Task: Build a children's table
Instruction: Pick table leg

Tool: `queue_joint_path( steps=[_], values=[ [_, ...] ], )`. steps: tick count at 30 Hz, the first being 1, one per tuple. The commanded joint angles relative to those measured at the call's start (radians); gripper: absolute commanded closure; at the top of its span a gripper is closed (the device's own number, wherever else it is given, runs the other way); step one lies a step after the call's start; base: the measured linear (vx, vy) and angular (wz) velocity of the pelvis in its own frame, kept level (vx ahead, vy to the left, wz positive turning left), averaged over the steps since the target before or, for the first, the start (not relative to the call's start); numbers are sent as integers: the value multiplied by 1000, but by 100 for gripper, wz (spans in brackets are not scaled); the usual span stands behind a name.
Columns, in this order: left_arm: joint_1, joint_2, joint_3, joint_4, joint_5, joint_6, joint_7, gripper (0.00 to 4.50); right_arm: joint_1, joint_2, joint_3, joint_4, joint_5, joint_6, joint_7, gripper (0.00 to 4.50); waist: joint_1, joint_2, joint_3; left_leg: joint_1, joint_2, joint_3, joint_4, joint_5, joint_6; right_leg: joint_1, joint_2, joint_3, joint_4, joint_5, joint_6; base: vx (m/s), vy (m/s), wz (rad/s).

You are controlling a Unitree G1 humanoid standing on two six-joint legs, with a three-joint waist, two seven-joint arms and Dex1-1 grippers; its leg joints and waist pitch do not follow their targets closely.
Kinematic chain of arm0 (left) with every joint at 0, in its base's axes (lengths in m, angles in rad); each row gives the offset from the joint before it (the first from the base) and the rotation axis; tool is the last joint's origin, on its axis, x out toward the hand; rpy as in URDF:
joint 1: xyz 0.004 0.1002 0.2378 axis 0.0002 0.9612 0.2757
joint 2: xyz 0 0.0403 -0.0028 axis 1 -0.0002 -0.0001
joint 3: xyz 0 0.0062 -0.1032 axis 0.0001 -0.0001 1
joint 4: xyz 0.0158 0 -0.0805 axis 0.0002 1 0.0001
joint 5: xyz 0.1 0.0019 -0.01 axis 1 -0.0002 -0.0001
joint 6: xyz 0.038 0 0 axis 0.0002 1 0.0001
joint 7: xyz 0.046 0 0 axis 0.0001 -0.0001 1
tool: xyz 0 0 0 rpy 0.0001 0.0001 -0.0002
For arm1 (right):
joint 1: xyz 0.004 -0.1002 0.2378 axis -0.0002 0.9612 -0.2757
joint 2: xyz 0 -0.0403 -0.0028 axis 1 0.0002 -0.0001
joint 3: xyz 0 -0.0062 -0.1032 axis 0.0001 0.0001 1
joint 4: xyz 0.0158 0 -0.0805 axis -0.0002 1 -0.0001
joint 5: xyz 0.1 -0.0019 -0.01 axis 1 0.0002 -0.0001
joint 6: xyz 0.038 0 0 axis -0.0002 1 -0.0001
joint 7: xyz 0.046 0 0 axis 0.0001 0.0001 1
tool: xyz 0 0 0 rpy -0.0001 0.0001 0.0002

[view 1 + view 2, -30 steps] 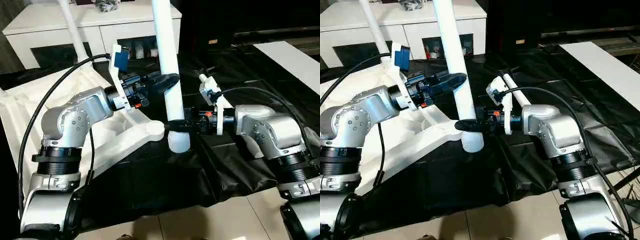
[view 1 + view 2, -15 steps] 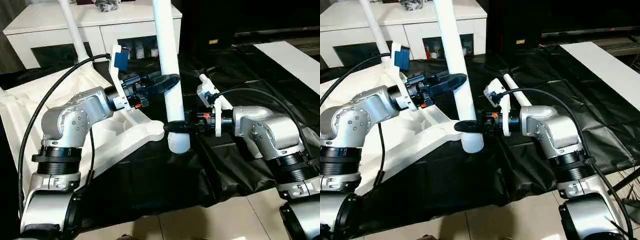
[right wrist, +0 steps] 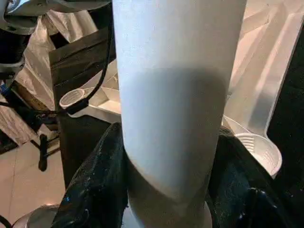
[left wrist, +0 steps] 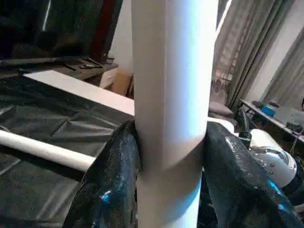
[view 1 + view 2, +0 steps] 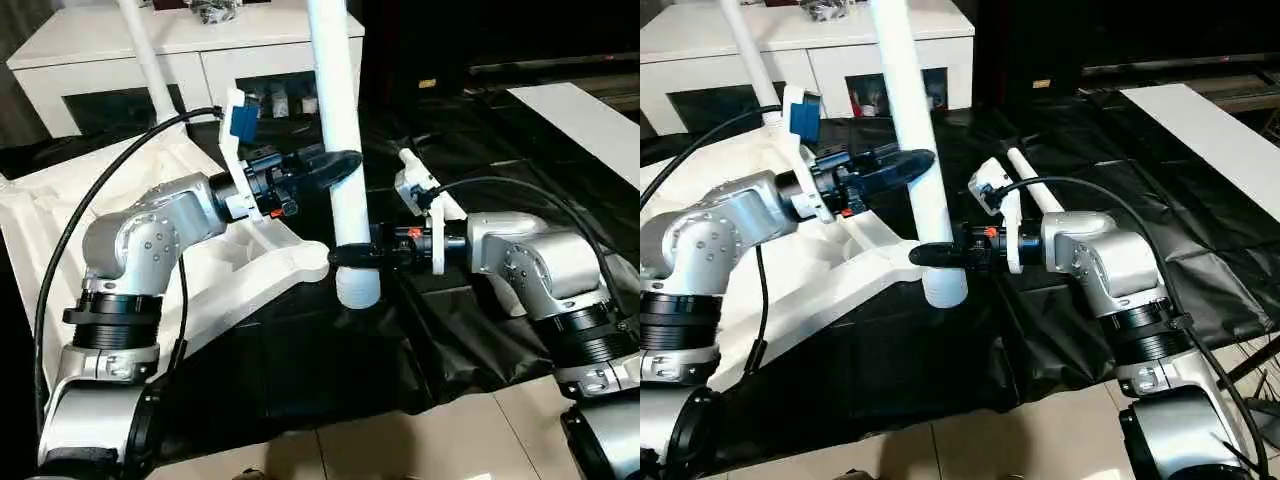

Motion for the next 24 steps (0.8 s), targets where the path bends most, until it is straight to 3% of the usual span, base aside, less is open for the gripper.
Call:
queue_joint_path(
  steps=[1,2,4,6,9,12,13,16,20,21,22,24],
  values=[
    [-17,-5,3,-16,-11,16,11,271,-18,-2,7,-8,6,-1,17,264,3,-18,-79,14,26,0,-65,-127,45,62,-32,24,-54,-163,-263,0,0,0],
    [-22,-7,9,-10,-14,30,28,201,-19,-1,6,-6,5,-2,16,264,3,-18,-79,14,25,0,-64,-129,45,62,-31,23,-54,-167,-263,0,0,0],
    [-22,7,15,-3,-8,39,41,201,-25,19,-19,28,-22,-39,-49,264,5,-14,-80,14,25,-2,-64,-131,42,61,-33,23,-54,-174,-262,0,0,0],
    [-10,18,21,-6,-7,35,39,190,-40,53,-62,84,-49,-89,-148,264,0,-17,-78,12,23,-1,-65,-140,32,59,-33,22,-57,-195,-256,0,0,0],
    [-7,21,21,-6,-3,30,42,161,-45,63,-74,99,-53,-98,-174,264,-5,-12,-78,16,24,-3,-67,-157,22,59,-30,22,-58,-203,-249,0,0,0],
    [8,21,44,38,77,-82,110,145,-51,98,-128,145,-62,-137,-284,264,-4,-8,-79,20,25,-2,-68,-163,10,55,-30,23,-60,-202,-246,0,0,0],
    [14,31,26,60,138,-134,149,134,-47,106,-139,160,-73,-151,-325,264,0,-4,-78,21,24,-2,-69,-170,4,53,-28,22,-62,-201,-243,0,0,0],
    [41,54,-34,74,231,-199,177,113,-34,120,-150,183,-97,-188,-390,264,-2,-7,-82,17,24,-5,-70,-159,-1,61,-30,21,-57,-177,-218,0,0,0],
    [80,50,-88,59,271,-215,183,113,-16,140,-167,193,-104,-220,-441,264,-1,-1,-85,14,24,-4,-68,-127,10,60,-32,21,-52,-112,-245,0,0,0],
    [98,67,-158,73,349,-249,197,113,-11,148,-178,202,-115,-252,-478,264,-1,-1,-86,15,25,-5,-68,-126,16,60,-31,20,-52,-101,-245,0,0,0],
    [98,67,-158,73,349,-249,197,113,-11,148,-178,202,-115,-252,-478,264,-3,-1,-84,16,25,-4,-68,-138,17,59,-31,20,-52,-112,-243,0,0,0],
    [118,85,-232,107,435,-288,213,113,-7,156,-192,228,-147,-313,-538,264,0,-1,-82,16,27,-5,-72,-160,11,57,-33,21,-57,-150,-239,0,0,0]
  ],
)
